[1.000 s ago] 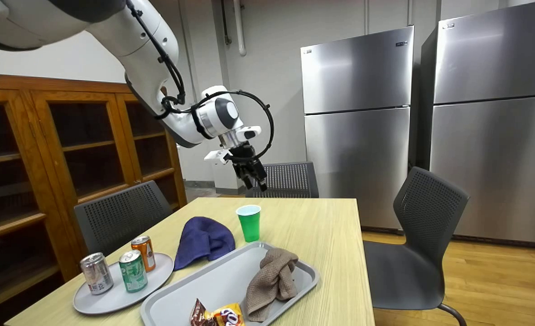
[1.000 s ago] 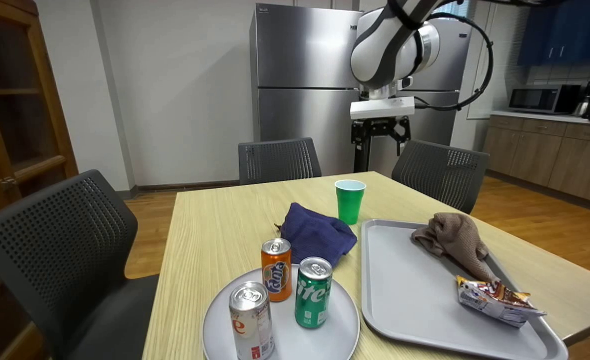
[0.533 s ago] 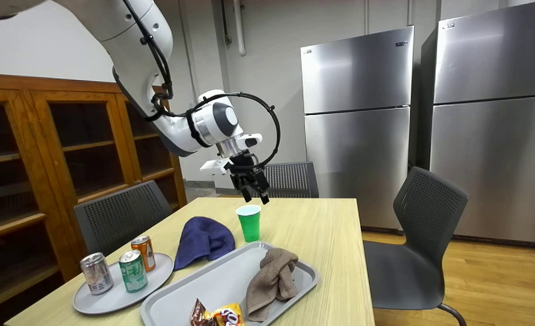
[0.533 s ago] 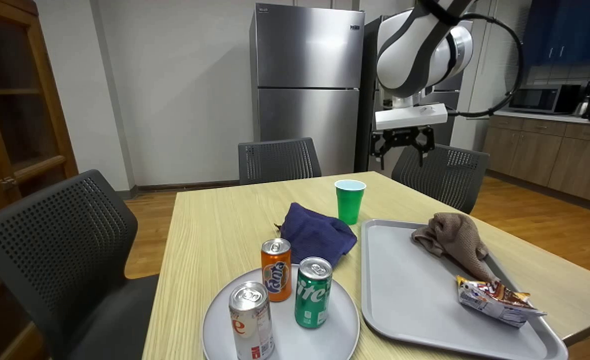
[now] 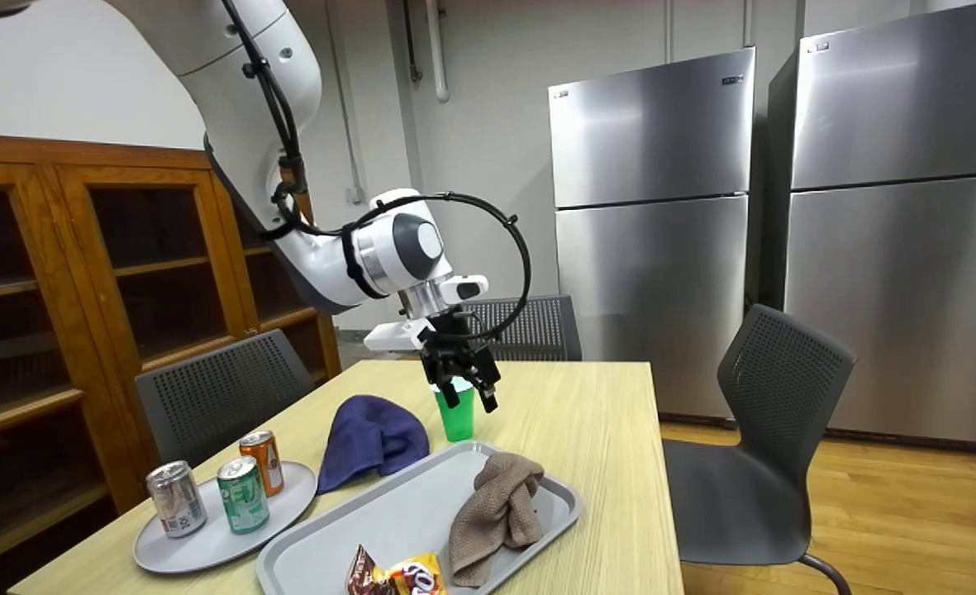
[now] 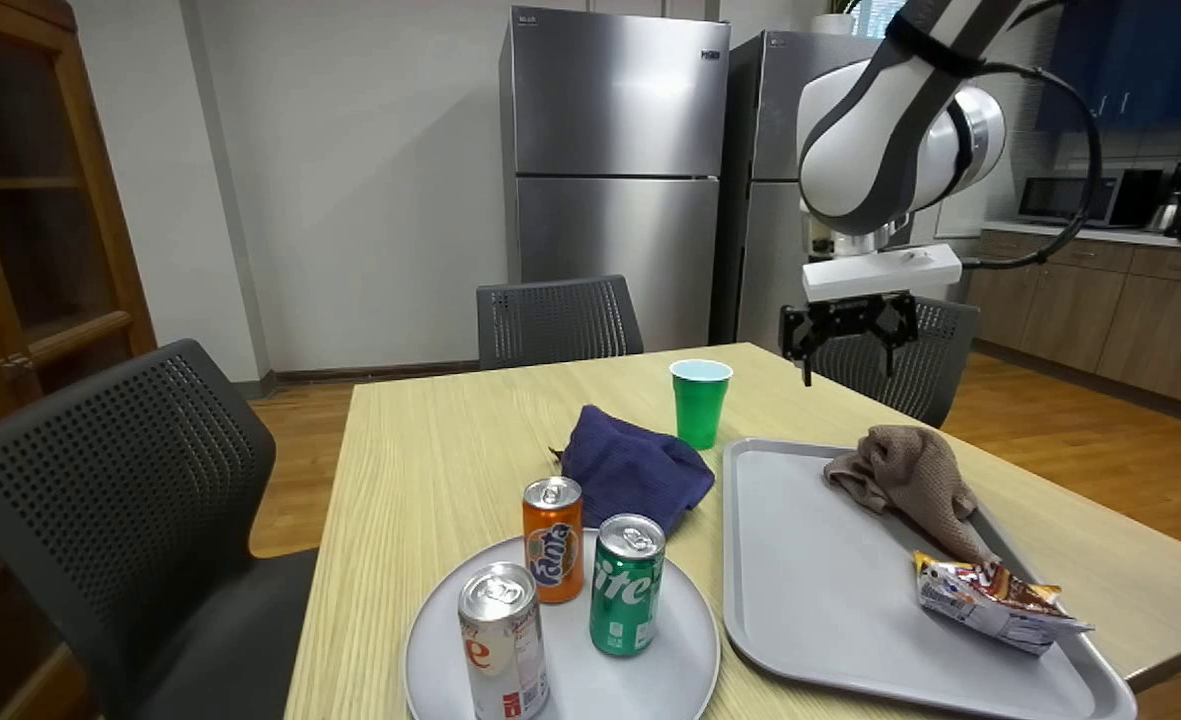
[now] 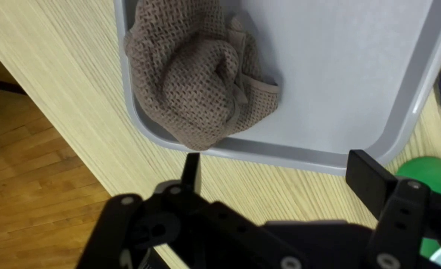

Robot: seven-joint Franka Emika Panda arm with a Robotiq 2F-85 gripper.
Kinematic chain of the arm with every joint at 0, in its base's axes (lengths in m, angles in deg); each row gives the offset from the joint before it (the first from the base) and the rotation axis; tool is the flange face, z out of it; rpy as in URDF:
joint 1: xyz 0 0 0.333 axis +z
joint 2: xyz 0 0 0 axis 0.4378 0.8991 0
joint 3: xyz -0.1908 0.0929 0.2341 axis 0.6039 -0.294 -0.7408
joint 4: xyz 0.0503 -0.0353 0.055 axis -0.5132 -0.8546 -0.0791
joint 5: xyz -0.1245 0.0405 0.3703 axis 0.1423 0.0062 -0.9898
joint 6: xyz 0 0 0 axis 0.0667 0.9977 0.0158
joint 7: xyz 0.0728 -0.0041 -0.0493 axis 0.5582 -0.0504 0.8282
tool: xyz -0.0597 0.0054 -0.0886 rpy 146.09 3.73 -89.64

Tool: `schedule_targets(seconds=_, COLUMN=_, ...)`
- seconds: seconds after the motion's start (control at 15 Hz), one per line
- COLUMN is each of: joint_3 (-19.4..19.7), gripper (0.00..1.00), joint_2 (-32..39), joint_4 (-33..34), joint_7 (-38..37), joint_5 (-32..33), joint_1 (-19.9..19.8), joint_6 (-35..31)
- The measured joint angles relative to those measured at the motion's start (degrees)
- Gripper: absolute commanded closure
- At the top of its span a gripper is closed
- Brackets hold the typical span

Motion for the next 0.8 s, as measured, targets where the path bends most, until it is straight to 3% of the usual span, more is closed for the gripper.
schedule_targets(seconds=0.8, joint_3=1.70, gripper=0.00, joint_2=1.00, joint_4=-6.09, joint_7=3.80, joint_5=-0.01, joint_1=-2.83, joint_6=-0.85)
